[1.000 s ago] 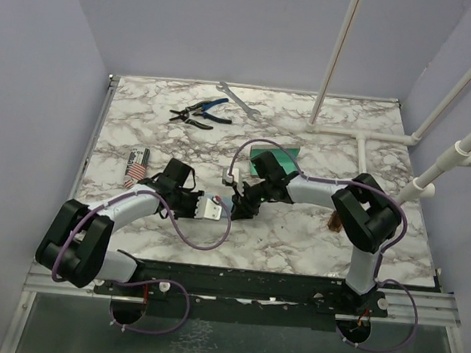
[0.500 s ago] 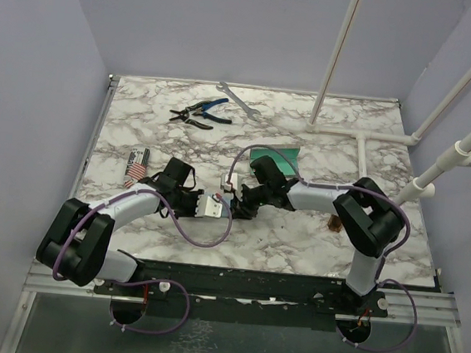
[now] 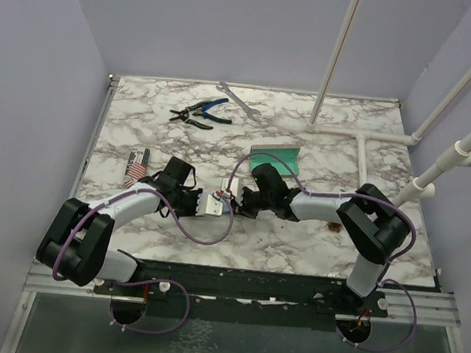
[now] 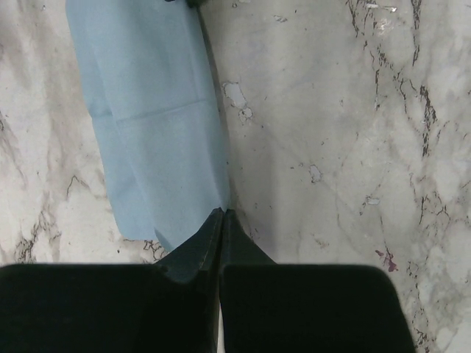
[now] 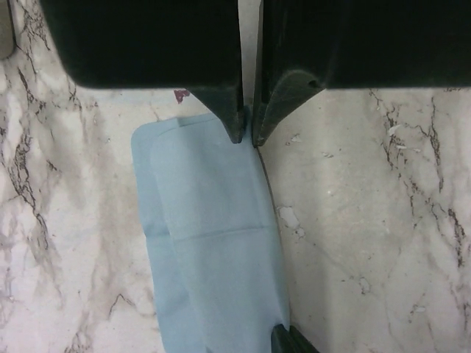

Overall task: Organize the sunglasses
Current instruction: Pick up the glasses cleaning cloth from the center of the board.

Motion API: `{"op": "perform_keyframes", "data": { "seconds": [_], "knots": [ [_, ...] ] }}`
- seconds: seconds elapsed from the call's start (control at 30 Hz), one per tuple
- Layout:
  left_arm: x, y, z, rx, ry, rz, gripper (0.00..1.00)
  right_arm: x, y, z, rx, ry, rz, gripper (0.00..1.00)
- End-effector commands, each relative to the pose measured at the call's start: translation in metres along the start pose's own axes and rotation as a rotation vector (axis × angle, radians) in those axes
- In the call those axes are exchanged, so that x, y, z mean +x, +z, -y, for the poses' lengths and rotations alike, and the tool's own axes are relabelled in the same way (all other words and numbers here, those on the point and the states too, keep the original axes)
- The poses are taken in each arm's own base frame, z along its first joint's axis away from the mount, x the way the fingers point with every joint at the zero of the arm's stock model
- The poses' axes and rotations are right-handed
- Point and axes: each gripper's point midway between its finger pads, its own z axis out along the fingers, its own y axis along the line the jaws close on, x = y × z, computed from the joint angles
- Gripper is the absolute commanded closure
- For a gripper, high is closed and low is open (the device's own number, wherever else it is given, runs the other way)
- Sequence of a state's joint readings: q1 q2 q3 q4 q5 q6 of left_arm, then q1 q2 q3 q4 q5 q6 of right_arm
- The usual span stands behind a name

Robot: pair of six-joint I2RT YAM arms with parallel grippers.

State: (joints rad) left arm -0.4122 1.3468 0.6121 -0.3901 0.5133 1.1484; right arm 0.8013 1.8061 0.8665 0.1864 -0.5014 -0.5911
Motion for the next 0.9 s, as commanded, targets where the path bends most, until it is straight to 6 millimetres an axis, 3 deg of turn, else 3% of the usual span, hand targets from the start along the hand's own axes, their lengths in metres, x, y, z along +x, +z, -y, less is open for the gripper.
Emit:
{"op": "perform_keyframes", "data": {
  "seconds": [0.0,0.17,0.47,0.87],
  "knots": [
    [-0.008,-0.003,-0.008,-0.015,-0.017,0.021,1.00,0.052,-0.004,-0.009,0.038,0.082,-0.180,0.97],
    [-0.008,-0.004,-0.014,-0.043,-0.042,0.017,1.00,0.031,-0.007,-0.009,0.012,0.105,-0.129,1.00],
    [-0.027,-0.018,-0.046,-0.138,-0.122,0.036,1.00,-0.004,-0.028,0.025,0.060,0.168,-0.066,0.99],
    [-0.070,-0.031,-0.089,-0.190,-0.161,0.128,1.00,-0.030,-0.081,0.076,0.207,0.261,0.004,0.99]
  ]
}}
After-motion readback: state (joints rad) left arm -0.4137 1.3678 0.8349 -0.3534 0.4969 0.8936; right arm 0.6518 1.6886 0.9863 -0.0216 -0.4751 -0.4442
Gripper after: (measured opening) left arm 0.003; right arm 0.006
